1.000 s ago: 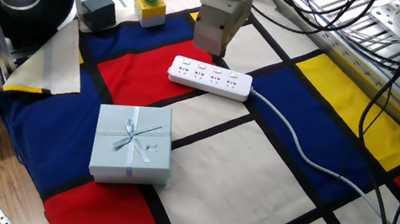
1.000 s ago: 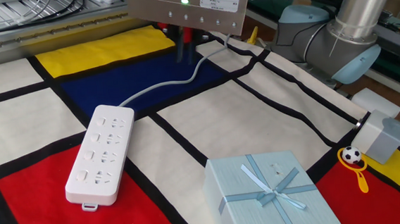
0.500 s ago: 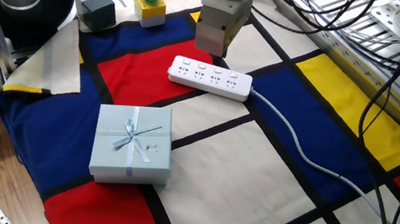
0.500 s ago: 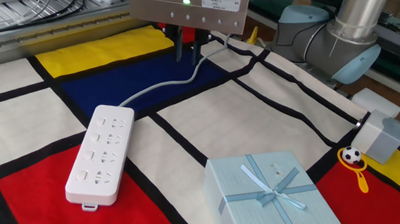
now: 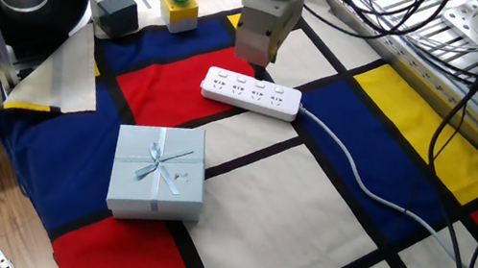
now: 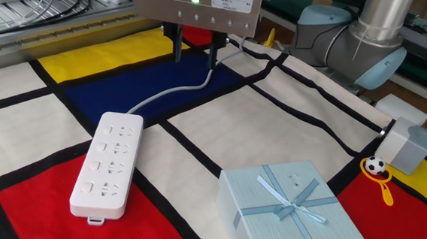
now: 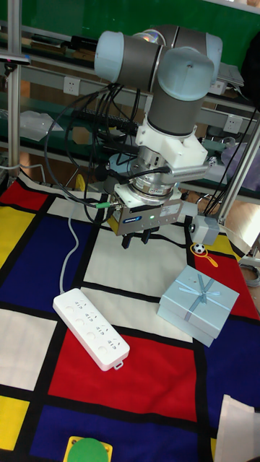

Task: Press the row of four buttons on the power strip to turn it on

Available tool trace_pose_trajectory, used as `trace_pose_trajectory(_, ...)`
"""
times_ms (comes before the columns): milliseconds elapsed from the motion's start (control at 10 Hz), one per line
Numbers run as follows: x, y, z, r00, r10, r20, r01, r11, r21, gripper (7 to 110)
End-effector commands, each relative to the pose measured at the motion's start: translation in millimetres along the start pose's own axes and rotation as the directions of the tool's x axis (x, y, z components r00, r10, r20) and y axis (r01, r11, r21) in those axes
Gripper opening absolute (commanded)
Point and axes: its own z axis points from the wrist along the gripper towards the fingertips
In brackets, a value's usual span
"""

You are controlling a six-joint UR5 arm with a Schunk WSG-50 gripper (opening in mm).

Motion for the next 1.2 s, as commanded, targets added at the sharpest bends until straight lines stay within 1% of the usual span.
trace_pose_trajectory(0, -2.0, -1.5, -1.2, 0.999, -0.048, 0.009, 0.048, 0.999, 0.006, 44)
trace_pose_trajectory(100, -2.8, -6.6, -1.3, 0.993, -0.117, 0.009, 0.117, 0.993, 0.027, 44)
trace_pose_trajectory(200, -3.8, -13.0, -1.6, 0.990, -0.141, 0.009, 0.141, 0.989, 0.054, 44)
trace_pose_trajectory(400, -2.2, -8.4, -1.4, 0.995, -0.102, 0.006, 0.102, 0.994, 0.034, 44)
trace_pose_trajectory(500, -6.8, -4.5, -1.4, 0.994, -0.106, 0.026, 0.106, 0.994, 0.021, 44)
trace_pose_trajectory(600, -11.0, -1.8, -1.5, 0.989, -0.143, 0.044, 0.143, 0.990, 0.013, 44)
trace_pose_trajectory(700, -11.2, -1.5, -1.5, 0.985, -0.169, 0.044, 0.168, 0.986, 0.013, 44)
trace_pose_trajectory(900, -11.6, 1.4, -1.5, 0.984, -0.174, 0.048, 0.174, 0.985, 0.002, 44)
trace_pose_trajectory(1000, -17.1, 5.6, -1.9, 0.979, -0.191, 0.073, 0.192, 0.981, -0.009, 44)
trace_pose_trajectory(1100, -16.5, -9.3, 4.1, 0.978, -0.197, 0.066, 0.197, 0.980, 0.010, 44)
